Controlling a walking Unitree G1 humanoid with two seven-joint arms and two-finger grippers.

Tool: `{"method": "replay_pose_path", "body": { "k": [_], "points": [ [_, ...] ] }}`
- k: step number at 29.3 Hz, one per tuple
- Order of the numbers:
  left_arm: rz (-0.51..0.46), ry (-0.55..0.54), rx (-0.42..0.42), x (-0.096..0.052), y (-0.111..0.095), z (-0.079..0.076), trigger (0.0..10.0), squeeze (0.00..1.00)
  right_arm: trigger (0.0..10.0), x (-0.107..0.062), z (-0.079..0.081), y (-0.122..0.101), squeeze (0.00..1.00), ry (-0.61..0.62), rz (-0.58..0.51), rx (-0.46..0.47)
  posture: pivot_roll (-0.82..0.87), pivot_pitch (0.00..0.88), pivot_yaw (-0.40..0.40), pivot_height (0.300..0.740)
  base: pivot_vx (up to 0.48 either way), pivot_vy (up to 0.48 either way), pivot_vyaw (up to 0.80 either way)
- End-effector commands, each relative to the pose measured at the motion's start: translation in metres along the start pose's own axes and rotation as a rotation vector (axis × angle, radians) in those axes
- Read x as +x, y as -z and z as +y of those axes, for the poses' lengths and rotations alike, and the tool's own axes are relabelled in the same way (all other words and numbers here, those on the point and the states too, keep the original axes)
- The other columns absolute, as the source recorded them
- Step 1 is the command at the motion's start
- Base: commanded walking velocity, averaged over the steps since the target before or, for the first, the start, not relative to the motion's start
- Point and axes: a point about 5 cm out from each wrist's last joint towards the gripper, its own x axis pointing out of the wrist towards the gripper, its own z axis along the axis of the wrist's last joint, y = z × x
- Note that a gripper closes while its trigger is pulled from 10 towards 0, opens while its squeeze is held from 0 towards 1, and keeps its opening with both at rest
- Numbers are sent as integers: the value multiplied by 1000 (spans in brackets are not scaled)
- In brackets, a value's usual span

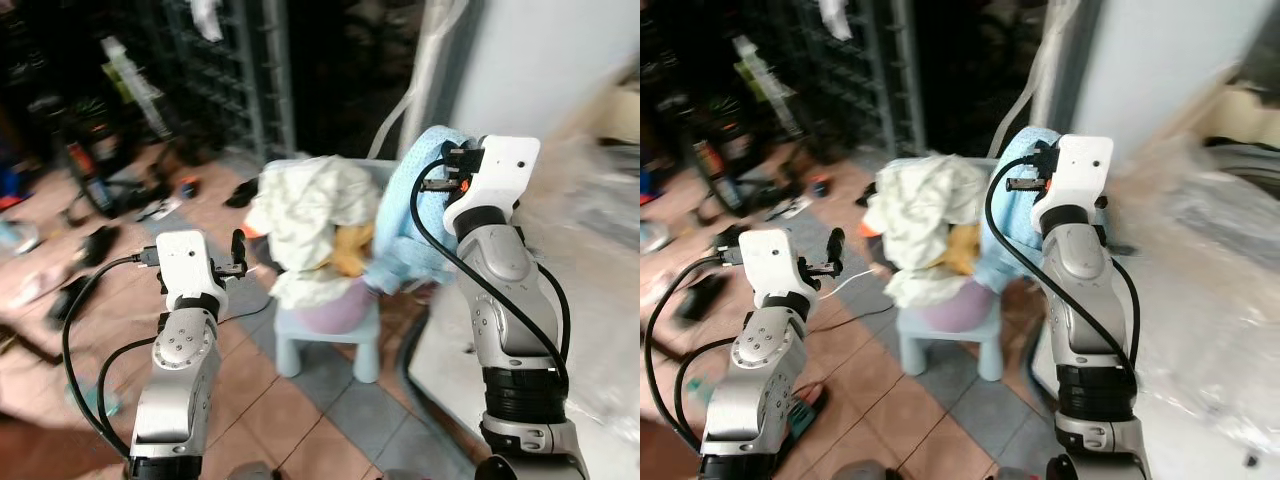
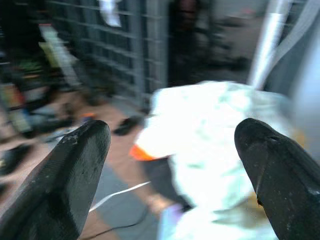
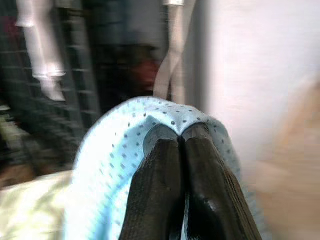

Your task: Clothes washing

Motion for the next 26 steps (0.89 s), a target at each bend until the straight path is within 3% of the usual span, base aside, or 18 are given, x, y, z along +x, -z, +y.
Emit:
{"method": "replay_pose_path", "body": {
  "k": [1, 11, 14, 20, 26],
  "points": [
    [-22, 9, -22, 3, -6, -6, 10000, 0, 10000, 7, -4, -8, 0, 27, -32, -10, -16, 22, 72, 740, 375, 0, -800],
    [-19, 21, -46, 1, -2, -7, 10000, 0, 10000, 11, -25, -9, 0, 153, -59, -85, -15, 2, 76, 740, 33, 0, -800],
    [-23, 28, -47, 1, -3, -9, 10000, 0, 10000, 15, -38, -13, 0, 231, -70, -118, -17, 4, 77, 740, 0, 0, -800],
    [-34, 51, -68, 2, -3, -11, 10000, 0, 10000, 29, -46, -22, 0, 236, -100, -124, -18, 3, 76, 740, 0, 0, -800],
    [-40, 65, -67, 2, -3, -14, 10000, 0, 10000, 47, -36, -39, 0, 144, -155, -138, -17, 0, 67, 740, 142, 0, -800]
  ]
}}
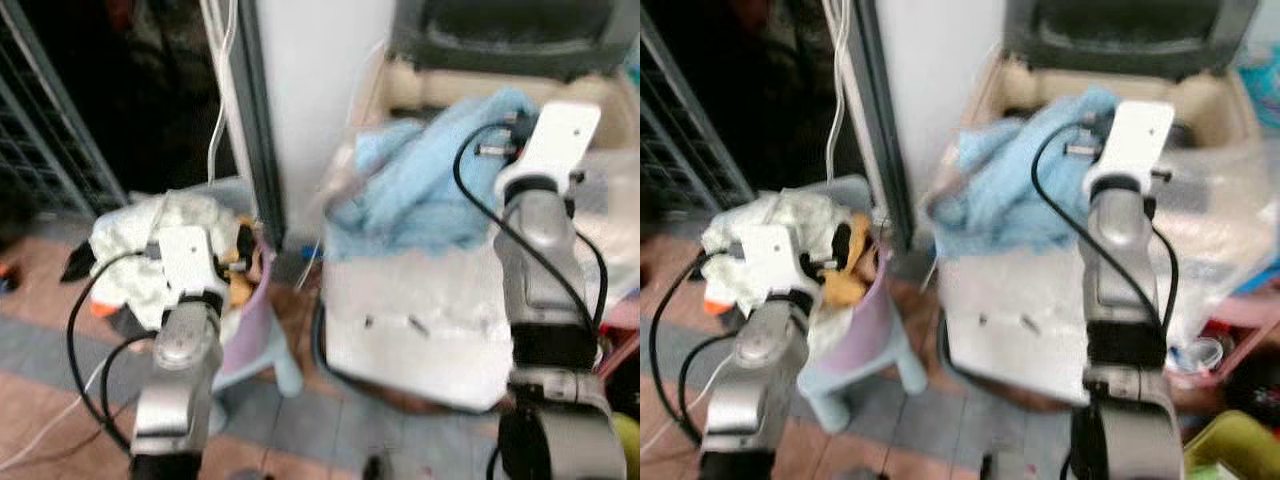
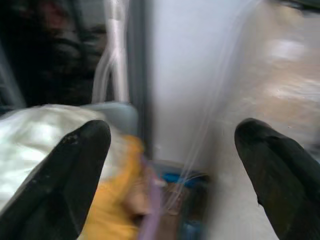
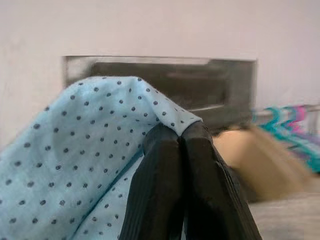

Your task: Clothes washing

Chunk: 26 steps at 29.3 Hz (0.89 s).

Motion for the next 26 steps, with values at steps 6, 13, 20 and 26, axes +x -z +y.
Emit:
{"method": "replay_pose_path", "body": {
  "k": [6, 13, 20, 26],
  "points": [
    [-7, -16, -42, 2, -2, -2, 10000, 0, 10000, 9, 17, -5, 0, -128, -26, 14, -9, 11, 52, 740, 388, 0, -217],
    [1, -57, -57, 1, 1, 4, 10000, 0, 10000, -5, 45, 3, 0, -364, -9, 18, -8, 12, 47, 740, 456, 0, 0],
    [10, -60, -54, 2, 2, 3, 10000, 0, 10000, -8, 61, -12, 0, -570, -108, -69, -22, 5, 50, 740, 447, 0, 0],
    [23, -62, -49, 4, 4, 0, 10000, 0, 10000, 12, 74, -38, 0, -652, -189, -124, -36, 0, 56, 740, 311, 208, 0]
  ]
}}
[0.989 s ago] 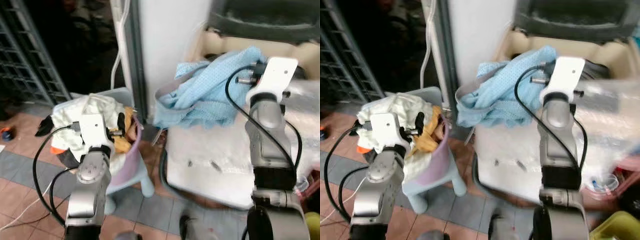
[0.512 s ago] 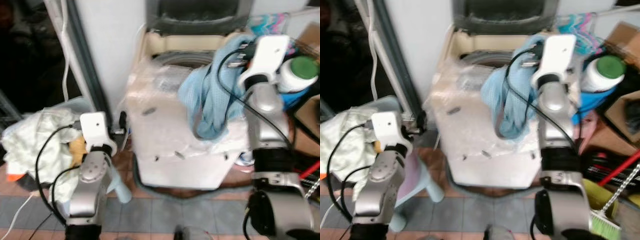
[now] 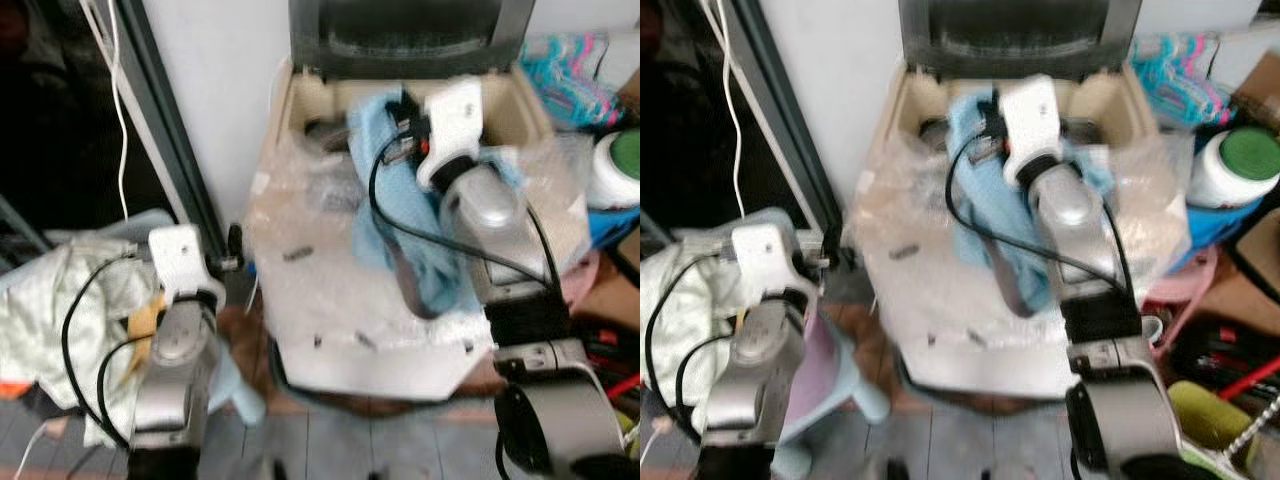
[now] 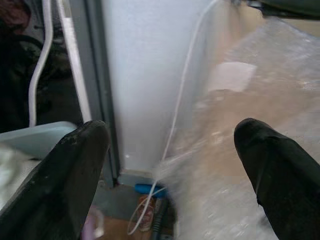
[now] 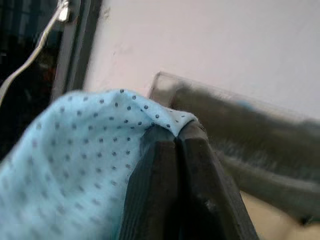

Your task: Clothes washing

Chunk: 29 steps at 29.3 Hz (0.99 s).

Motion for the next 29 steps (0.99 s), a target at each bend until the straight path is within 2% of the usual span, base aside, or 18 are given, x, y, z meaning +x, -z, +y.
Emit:
{"method": "replay_pose_path", "body": {
  "k": [1, 2, 3, 4, 6, 8, 10, 12, 16, 17, 18, 21, 24, 25, 28, 29],
  "points": [
    [15, 18, -19, 1, 2, -12, 10000, 0, 10000, 12, -11, -16, 0, 9, -48, -63, -35, 0, 55, 740, 0, 0, 0],
    [15, 18, -19, 1, 2, -12, 10000, 0, 10000, 12, -11, -16, 0, 9, -48, -63, -35, 0, 55, 740, 0, 0, 0],
    [14, 19, -16, 2, 2, -13, 10000, 0, 10000, 28, -29, -38, 0, 77, -93, -70, -36, 0, 53, 740, 0, 0, 0],
    [13, 19, -16, 2, 2, -13, 10000, 0, 10000, 35, -41, -54, 0, 117, -130, -61, -35, 0, 53, 740, 0, 0, 0],
    [11, 18, -15, 3, 2, -13, 10000, 0, 10000, 42, -58, -77, 0, 183, -188, -47, -35, 0, 53, 740, 0, 0, 0],
    [8, 13, -15, 3, 2, -13, 10000, 0, 10000, 44, -78, -100, 0, 278, -257, -22, -28, 0, 43, 740, 0, 0, 0],
    [5, -5, -8, 2, 1, -12, 10000, 0, 10000, 42, -91, -114, 0, 346, -310, -24, -23, 0, 38, 740, 0, 0, 0],
    [11, -33, 5, 2, 2, -9, 10000, 0, 10000, 39, -95, -113, 0, 381, -320, -27, -24, 0, 36, 740, 0, 0, 0],
    [19, -53, 15, 2, 3, -8, 10000, 0, 10000, 39, -84, -83, 0, 356, -230, -37, -26, 0, 37, 740, 0, 0, 0],
    [19, -52, 18, 2, 3, -8, 10000, 0, 10000, 37, -76, -61, 0, 333, -163, -7, -25, 0, 40, 740, 0, 0, 0],
    [17, -44, 20, 2, 3, -10, 10000, 0, 10000, 29, -57, -20, 0, 285, -20, 55, -25, 0, 40, 740, 0, 0, 0],
    [16, -34, 22, 2, 3, -11, 10000, 0, 10000, 17, -37, 11, 0, 241, 74, 119, -28, 0, 46, 740, 0, 0, 0],
    [25, -11, -8, 1, 3, -13, 10000, 0, 10000, -4, -22, 33, 0, 265, 143, 205, -36, 3, 52, 740, 0, 0, 0],
    [26, -7, -11, 1, 3, -14, 10000, 0, 10000, -11, -18, 39, 1000, 276, 167, 241, -40, 4, 53, 740, 0, 0, 0],
    [25, -14, -11, 2, 3, -14, 10000, 0, 10000, -38, 0, 51, 1000, 268, 212, 333, -44, 2, 54, 740, 0, 0, 0],
    [25, -14, -11, 2, 3, -14, 10000, 0, 10000, -38, 0, 51, 1000, 268, 212, 333, -44, 2, 54, 740, 0, 0, 0]
  ]
}}
